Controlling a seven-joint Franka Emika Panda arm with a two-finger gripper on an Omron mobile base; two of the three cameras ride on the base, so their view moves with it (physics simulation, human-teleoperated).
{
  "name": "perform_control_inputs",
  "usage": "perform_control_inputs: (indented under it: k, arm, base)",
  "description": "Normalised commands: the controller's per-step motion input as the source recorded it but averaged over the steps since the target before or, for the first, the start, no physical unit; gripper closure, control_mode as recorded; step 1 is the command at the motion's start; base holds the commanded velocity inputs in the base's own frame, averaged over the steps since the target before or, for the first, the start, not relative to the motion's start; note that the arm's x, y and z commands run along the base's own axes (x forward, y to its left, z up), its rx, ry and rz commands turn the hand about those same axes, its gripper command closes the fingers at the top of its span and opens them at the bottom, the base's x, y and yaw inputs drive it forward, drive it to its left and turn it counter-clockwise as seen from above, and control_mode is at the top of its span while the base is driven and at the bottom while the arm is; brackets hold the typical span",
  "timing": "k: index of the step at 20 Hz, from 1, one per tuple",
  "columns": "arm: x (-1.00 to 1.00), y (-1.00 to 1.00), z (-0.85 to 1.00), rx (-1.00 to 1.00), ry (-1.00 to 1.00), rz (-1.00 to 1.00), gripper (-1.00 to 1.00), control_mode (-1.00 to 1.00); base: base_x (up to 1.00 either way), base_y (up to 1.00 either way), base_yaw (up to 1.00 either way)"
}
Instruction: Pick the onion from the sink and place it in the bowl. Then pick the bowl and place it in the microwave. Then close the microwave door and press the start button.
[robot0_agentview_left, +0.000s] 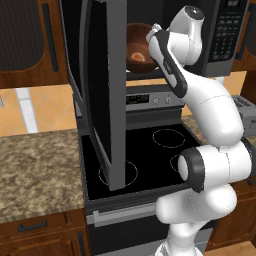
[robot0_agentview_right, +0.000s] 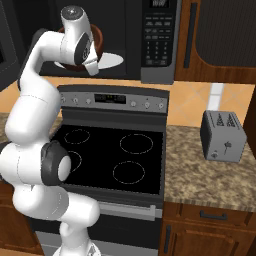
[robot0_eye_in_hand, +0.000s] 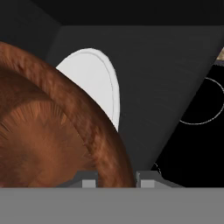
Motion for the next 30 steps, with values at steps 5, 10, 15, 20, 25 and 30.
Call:
perform_control_inputs:
  k: [5, 10, 15, 20, 25, 30]
  arm:
    - [0.51, 0.14, -0.01, 0.00, 0.00, -0.02, 1.00, -1.00]
    - [0.45, 0.07, -0.04, 0.00, 0.00, -0.08, 1.00, -1.00]
    - [0.22, 0.00, -0.21, 0.00, 0.00, -0.10, 1.00, -1.00]
    - [-0.01, 0.06, -0.22, -0.01, -0.01, -0.02, -1.00, -1.00]
    - [-0.30, 0.00, -0.01, -0.01, -0.19, 0.00, -1.00, -1.00]
    - [-0.59, 0.02, -0.10, -0.03, -0.28, 0.01, -1.00, -1.00]
  base:
    - [0.00, 0.00, 0.00]
    - [0.00, 0.00, 0.00]
    - [0.00, 0.00, 0.00]
    - [0.00, 0.00, 0.00]
    - [0.00, 0.00, 0.00]
    - [0.00, 0.00, 0.00]
